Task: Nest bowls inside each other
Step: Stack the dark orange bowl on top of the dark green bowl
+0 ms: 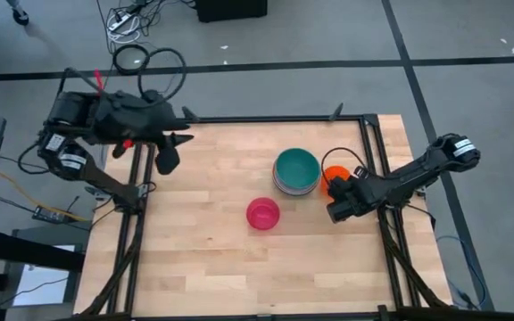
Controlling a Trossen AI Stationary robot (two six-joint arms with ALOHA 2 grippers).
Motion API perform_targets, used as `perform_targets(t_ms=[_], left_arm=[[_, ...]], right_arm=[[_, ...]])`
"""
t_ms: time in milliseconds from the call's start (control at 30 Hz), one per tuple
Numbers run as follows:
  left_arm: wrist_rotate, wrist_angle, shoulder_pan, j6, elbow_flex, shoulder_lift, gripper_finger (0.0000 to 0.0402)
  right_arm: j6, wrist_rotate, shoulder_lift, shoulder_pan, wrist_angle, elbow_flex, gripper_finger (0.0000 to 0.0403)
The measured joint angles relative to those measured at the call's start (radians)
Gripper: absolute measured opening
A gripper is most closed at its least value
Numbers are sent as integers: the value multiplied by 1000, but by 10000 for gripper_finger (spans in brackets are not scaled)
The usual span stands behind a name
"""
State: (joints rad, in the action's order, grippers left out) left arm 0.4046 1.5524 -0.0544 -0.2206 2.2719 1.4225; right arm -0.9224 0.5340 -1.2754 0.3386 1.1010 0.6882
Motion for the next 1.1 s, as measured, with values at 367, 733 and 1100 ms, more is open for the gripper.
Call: perform_targets(t_ms=[367, 733, 1100], left_arm=[[0, 20, 0, 6, 0, -4, 131], [0, 19, 0, 33, 0, -4, 131], [0, 18, 0, 26, 0, -3, 131]], right_arm=[[133, 29, 0, -32, -205, -166, 169], [138, 9, 0, -82, -217, -172, 18], [106, 2, 26, -45, -201, -118, 10]])
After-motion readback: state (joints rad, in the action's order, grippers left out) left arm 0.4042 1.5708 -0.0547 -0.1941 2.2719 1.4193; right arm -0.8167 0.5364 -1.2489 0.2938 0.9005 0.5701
